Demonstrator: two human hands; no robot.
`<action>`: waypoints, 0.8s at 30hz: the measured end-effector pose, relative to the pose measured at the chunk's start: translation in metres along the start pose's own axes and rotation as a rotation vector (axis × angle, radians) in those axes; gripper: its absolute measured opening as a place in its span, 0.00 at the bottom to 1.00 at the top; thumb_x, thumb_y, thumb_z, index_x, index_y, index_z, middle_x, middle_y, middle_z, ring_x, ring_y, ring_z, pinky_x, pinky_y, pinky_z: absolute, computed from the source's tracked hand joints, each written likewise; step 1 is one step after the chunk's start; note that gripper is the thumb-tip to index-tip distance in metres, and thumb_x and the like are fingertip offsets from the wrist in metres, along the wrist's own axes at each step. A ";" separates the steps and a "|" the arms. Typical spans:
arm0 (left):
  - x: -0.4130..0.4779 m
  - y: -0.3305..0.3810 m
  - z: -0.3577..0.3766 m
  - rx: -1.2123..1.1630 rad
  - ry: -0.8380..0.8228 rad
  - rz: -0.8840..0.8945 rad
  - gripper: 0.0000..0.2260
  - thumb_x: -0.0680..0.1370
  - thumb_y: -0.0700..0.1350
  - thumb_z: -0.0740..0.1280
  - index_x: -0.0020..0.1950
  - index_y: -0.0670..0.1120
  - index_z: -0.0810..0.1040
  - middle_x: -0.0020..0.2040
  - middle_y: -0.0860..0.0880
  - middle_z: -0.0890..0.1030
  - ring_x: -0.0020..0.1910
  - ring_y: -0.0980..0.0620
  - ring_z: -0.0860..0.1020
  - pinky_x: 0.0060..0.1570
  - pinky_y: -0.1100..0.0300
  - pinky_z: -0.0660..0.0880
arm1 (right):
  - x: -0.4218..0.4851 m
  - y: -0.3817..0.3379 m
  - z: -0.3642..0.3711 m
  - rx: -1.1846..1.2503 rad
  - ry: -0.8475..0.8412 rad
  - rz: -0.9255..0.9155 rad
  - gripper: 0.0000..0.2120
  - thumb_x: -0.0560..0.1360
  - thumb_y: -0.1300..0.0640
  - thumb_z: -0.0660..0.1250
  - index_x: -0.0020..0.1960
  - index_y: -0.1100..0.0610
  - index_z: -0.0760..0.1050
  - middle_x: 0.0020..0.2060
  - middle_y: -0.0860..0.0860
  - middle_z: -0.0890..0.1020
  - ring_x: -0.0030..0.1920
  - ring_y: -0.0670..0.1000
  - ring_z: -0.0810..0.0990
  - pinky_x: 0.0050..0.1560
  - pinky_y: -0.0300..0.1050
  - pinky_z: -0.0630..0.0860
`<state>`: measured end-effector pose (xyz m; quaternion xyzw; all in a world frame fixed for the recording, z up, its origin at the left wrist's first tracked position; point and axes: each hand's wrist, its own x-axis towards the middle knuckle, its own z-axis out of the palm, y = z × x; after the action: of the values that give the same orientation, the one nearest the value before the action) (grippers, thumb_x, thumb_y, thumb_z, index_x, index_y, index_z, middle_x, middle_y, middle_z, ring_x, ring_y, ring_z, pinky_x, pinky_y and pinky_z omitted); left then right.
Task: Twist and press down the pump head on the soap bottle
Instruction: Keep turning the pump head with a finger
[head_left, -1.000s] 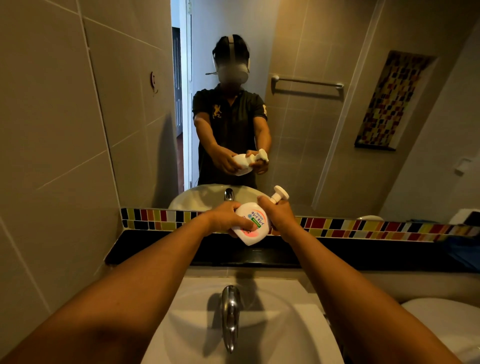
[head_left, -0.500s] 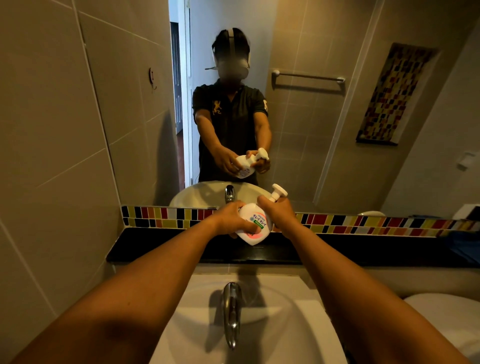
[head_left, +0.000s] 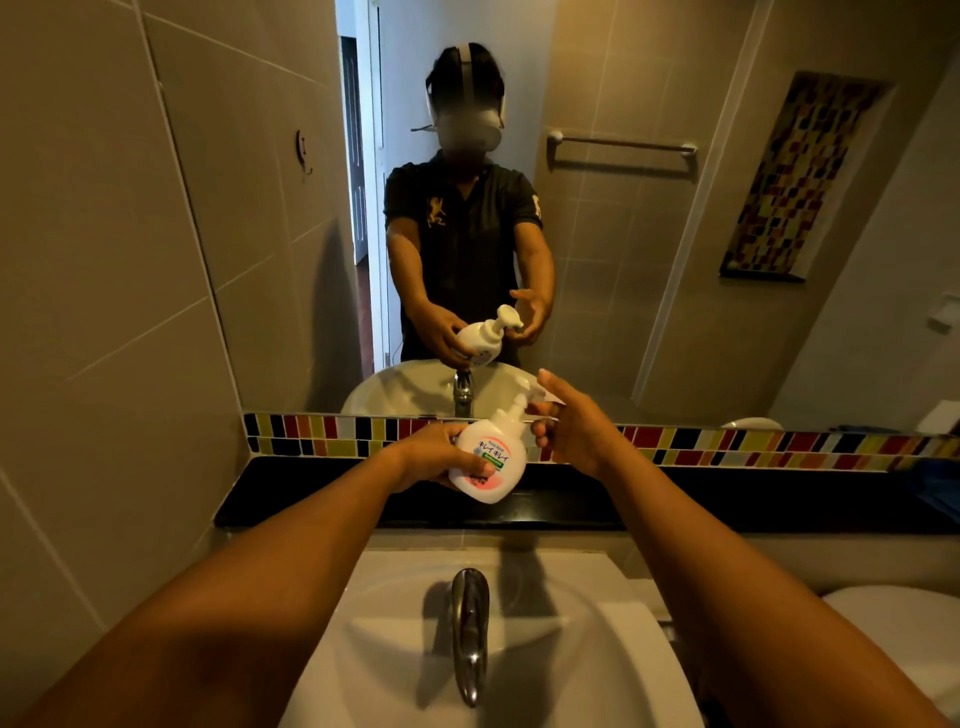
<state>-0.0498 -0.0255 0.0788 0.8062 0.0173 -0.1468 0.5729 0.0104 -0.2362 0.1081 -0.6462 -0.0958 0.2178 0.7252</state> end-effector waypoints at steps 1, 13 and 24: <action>0.002 -0.002 0.001 0.002 -0.003 -0.011 0.18 0.71 0.41 0.75 0.59 0.48 0.77 0.56 0.46 0.82 0.52 0.49 0.82 0.47 0.56 0.82 | 0.001 -0.001 -0.001 -0.007 0.002 -0.004 0.19 0.77 0.43 0.65 0.57 0.58 0.77 0.35 0.52 0.80 0.31 0.48 0.72 0.35 0.42 0.70; 0.011 -0.017 0.009 0.072 0.057 -0.034 0.20 0.70 0.42 0.76 0.60 0.48 0.75 0.55 0.47 0.82 0.52 0.49 0.82 0.46 0.55 0.81 | 0.009 0.012 -0.005 -0.310 0.121 -0.101 0.14 0.77 0.46 0.68 0.50 0.57 0.82 0.47 0.57 0.84 0.31 0.49 0.73 0.33 0.43 0.72; 0.019 -0.029 0.013 0.217 0.209 0.008 0.30 0.67 0.43 0.78 0.66 0.47 0.69 0.60 0.45 0.78 0.59 0.45 0.78 0.50 0.55 0.78 | 0.025 0.026 0.003 -0.398 0.299 -0.100 0.21 0.69 0.40 0.74 0.39 0.58 0.74 0.37 0.57 0.81 0.30 0.50 0.75 0.32 0.42 0.75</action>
<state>-0.0405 -0.0301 0.0432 0.8743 0.0575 -0.0608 0.4781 0.0264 -0.2210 0.0793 -0.7958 -0.0604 0.0604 0.5995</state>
